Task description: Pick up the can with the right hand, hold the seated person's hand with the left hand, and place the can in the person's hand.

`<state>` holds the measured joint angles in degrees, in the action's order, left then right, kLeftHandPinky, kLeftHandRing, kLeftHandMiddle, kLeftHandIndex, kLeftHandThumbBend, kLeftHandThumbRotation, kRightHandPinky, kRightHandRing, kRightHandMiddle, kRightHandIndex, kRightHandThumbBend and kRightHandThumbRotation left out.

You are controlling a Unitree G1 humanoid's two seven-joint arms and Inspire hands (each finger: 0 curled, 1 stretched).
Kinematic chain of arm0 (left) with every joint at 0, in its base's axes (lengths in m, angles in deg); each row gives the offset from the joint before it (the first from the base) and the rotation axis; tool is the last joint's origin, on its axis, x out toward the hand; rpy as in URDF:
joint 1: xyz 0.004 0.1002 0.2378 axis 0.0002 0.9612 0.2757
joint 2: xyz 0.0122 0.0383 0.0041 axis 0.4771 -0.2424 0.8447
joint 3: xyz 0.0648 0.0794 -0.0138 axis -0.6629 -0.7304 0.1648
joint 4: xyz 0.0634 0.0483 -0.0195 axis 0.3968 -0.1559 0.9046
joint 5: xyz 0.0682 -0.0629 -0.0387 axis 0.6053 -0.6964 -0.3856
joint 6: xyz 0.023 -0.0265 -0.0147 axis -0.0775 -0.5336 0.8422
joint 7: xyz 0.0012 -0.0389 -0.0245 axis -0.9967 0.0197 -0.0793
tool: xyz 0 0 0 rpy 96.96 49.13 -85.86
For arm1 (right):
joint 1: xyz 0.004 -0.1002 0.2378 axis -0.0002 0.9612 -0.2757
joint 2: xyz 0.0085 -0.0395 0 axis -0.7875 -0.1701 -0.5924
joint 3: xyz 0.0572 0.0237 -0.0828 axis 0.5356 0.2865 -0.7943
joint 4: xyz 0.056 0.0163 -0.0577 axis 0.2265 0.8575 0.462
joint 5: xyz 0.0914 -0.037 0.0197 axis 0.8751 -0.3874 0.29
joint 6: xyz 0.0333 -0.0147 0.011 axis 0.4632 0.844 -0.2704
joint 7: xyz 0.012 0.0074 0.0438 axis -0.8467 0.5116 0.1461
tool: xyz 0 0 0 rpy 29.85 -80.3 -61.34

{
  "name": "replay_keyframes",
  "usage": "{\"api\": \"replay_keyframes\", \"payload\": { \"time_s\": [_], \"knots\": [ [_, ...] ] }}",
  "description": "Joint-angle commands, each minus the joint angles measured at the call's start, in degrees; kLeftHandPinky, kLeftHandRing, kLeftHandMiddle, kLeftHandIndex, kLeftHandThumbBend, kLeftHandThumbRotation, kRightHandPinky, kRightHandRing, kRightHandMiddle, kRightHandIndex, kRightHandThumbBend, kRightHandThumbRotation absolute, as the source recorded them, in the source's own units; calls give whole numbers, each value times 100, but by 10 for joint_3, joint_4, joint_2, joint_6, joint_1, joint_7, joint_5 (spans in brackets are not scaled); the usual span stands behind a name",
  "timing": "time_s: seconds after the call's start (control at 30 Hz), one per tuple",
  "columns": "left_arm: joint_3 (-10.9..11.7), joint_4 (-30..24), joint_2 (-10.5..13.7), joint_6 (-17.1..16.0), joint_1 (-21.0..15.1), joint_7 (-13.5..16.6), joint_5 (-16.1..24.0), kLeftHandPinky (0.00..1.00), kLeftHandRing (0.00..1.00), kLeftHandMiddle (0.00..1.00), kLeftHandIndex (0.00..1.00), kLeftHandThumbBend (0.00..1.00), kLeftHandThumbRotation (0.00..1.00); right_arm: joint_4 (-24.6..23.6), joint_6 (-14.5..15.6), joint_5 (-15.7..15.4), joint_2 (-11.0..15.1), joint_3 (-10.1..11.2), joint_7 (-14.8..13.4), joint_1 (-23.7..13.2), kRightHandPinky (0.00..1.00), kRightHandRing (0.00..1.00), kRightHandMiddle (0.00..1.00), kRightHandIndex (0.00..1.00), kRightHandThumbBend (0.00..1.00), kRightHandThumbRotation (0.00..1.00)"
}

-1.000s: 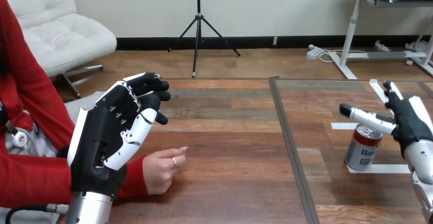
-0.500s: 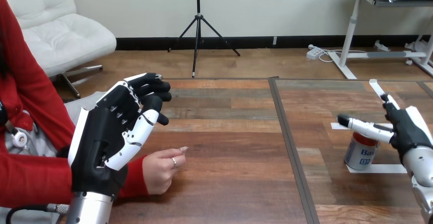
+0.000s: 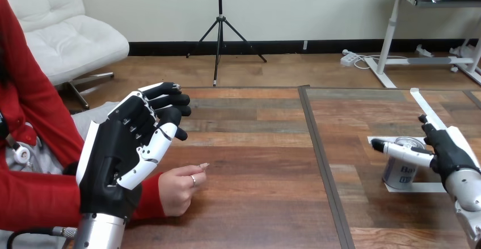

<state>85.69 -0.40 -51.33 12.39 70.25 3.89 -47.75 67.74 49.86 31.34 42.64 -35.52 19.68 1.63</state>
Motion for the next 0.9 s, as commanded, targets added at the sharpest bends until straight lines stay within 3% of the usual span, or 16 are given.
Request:
{"api": "replay_keyframes", "payload": {
  "time_s": [0.0, 0.2, 0.67, 0.87],
  "knots": [
    [7, -24, 4, -1, -26, 3, 4, 45, 64, 65, 65, 35, 32, -1, 4, -7, -6, -9, -17, -19, 80, 91, 94, 94, 100, 46],
    [8, -20, 6, -4, -28, -1, 2, 44, 63, 65, 65, 36, 33, 2, 7, -10, -6, -12, -21, -17, 74, 84, 88, 90, 100, 41],
    [9, -17, 8, -4, -31, -2, 1, 43, 61, 63, 65, 35, 34, 4, 12, -10, -7, -13, -36, -15, 68, 74, 75, 77, 100, 19],
    [9, -16, 8, -5, -32, -3, 1, 43, 61, 62, 65, 35, 34, 5, 19, -17, -8, -19, -42, -17, 62, 67, 69, 71, 95, 8]
  ]
}}
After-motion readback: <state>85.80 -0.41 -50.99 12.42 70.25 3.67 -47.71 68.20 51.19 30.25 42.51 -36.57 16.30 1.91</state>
